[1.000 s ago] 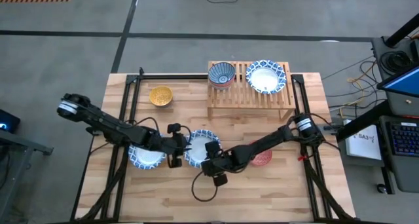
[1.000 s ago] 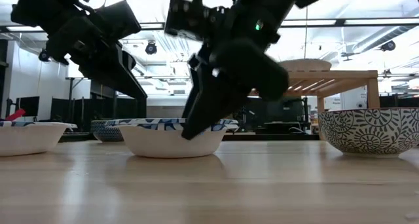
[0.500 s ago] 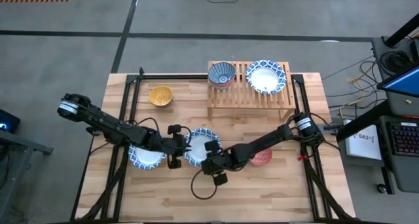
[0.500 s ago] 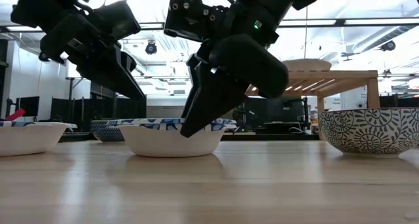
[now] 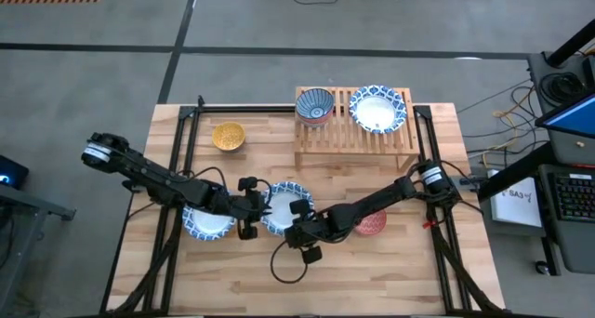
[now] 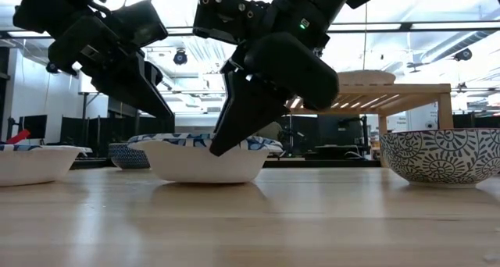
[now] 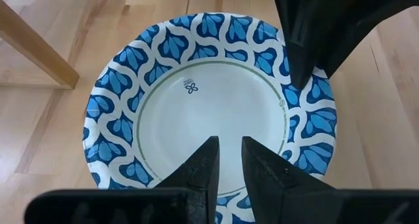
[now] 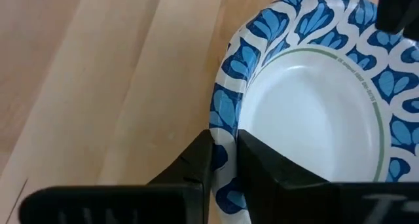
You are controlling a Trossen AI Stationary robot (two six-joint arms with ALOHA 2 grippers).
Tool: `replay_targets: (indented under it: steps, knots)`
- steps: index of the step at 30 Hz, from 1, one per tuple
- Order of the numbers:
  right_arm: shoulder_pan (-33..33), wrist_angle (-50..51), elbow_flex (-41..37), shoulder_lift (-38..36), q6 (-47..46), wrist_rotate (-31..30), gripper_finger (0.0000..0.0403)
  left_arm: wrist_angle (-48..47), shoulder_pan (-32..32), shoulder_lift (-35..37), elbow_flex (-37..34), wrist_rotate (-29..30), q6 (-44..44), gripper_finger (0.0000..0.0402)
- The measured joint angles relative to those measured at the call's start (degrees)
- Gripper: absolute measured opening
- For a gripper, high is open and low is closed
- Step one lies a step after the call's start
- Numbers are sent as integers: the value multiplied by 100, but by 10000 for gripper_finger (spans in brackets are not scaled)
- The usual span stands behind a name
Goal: Place and stack bowls onto a shelf
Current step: Stack the white patterned bowl on top of the white patterned bowl on the shelf
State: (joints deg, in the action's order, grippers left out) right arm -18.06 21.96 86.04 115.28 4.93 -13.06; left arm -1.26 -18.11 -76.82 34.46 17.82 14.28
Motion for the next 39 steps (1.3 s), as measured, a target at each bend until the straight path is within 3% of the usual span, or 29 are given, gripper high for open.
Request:
replay_targets:
  steps: [6, 9, 12, 15, 23, 25, 32, 39]
  knots:
    - [1, 0, 57, -11, -378, -22, 49, -80, -11, 34, 101, -253, 0, 47]
    - [29, 5, 57, -11, -815, -50, 38, -601, -39, 187, 380, -770, 23, 47]
    - [34, 11, 49, -14, -1194, -72, 17, -1206, -182, 337, 664, -925, 66, 44]
    - [-65, -24, 3, -20, -1503, -460, 12, -1238, -495, 523, 714, -928, 119, 39]
    - [-333, -51, -38, -205, -2494, -688, 9, -130, -1370, 1048, 199, -126, 736, 38]
    - [-332, -99, -44, -310, -3047, -1039, 9, 501, -1498, 1036, -37, -125, 985, 38]
    - [-352, -588, -104, -557, -3693, -1697, 11, 2913, -1596, 483, -815, 154, 1626, 38]
    - [-546, -1137, -290, -566, -4094, -2358, 11, 3298, -1655, -172, -813, 1137, 2310, 38]
